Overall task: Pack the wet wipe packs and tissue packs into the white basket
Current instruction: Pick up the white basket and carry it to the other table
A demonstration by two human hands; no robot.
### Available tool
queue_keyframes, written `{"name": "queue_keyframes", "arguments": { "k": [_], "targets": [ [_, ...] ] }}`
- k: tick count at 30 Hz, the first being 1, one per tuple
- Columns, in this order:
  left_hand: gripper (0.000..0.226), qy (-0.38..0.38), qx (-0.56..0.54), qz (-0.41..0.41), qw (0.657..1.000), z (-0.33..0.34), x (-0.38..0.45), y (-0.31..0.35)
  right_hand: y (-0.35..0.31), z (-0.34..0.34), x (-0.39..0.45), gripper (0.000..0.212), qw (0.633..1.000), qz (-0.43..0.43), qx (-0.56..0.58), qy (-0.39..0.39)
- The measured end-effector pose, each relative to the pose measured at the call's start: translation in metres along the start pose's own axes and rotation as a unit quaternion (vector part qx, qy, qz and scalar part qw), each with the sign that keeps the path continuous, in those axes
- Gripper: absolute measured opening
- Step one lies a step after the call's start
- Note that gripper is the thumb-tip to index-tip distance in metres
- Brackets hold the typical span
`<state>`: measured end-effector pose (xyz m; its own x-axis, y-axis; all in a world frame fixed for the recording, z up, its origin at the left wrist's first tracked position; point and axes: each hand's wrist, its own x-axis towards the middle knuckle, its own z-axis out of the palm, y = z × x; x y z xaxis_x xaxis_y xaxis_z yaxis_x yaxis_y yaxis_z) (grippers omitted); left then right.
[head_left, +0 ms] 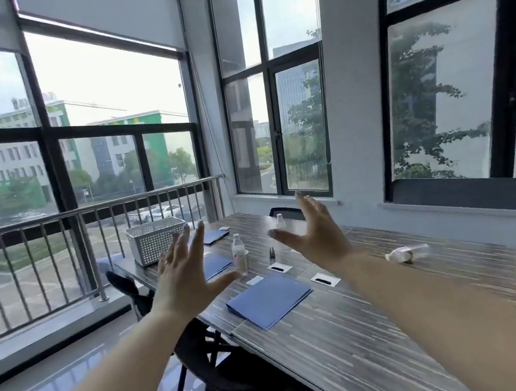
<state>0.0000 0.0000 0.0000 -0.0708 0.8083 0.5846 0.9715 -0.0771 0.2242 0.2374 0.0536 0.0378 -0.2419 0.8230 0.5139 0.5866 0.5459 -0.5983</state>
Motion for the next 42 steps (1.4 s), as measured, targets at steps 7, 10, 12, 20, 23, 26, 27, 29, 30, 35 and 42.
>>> {"name": "queue_keyframes", "arguments": {
  "k": [7,10,12,20,23,26,27,29,30,35,42],
  "targets": [
    [0.100,-0.044,-0.098,-0.092,0.990,0.014,-0.017,-0.007,0.010,0.053,0.017,0.099,0.989,-0.004,0.088,-0.119],
    [0.100,-0.057,-0.112,-0.158,0.979,0.022,-0.032,-0.020,0.013,0.082,0.020,0.113,0.979,-0.016,0.111,-0.168],
    [0.100,-0.059,-0.127,-0.190,0.972,0.027,-0.044,-0.028,0.015,0.099,0.019,0.116,0.974,-0.019,0.106,-0.198],
    [0.097,-0.044,-0.164,-0.304,0.937,0.029,-0.089,-0.067,0.003,0.171,0.017,0.096,0.945,-0.031,0.154,-0.288],
    [0.099,-0.036,-0.185,-0.337,0.922,0.028,-0.098,-0.091,-0.007,0.201,0.021,0.091,0.938,-0.037,0.171,-0.300],
    [0.100,-0.026,-0.223,-0.367,0.903,0.027,-0.104,-0.126,-0.023,0.235,0.028,0.086,0.926,-0.026,0.169,-0.337],
    [0.100,-0.022,-0.232,-0.376,0.897,0.027,-0.105,-0.138,-0.029,0.246,0.031,0.081,0.924,-0.025,0.164,-0.343],
    [0.097,-0.011,-0.247,-0.388,0.888,0.028,-0.105,-0.167,-0.039,0.277,0.040,0.091,0.921,-0.035,0.170,-0.348],
    [0.095,-0.005,-0.254,-0.392,0.884,0.028,-0.104,-0.181,-0.047,0.288,0.045,0.099,0.917,-0.030,0.174,-0.359],
    [0.097,0.018,-0.275,-0.402,0.873,0.012,-0.092,-0.276,-0.095,0.371,0.081,0.091,0.907,-0.030,0.192,-0.375],
    [0.090,0.054,-0.311,-0.413,0.854,-0.021,-0.062,-0.403,-0.161,0.474,0.130,0.099,0.889,0.003,0.249,-0.383]
  ]
}}
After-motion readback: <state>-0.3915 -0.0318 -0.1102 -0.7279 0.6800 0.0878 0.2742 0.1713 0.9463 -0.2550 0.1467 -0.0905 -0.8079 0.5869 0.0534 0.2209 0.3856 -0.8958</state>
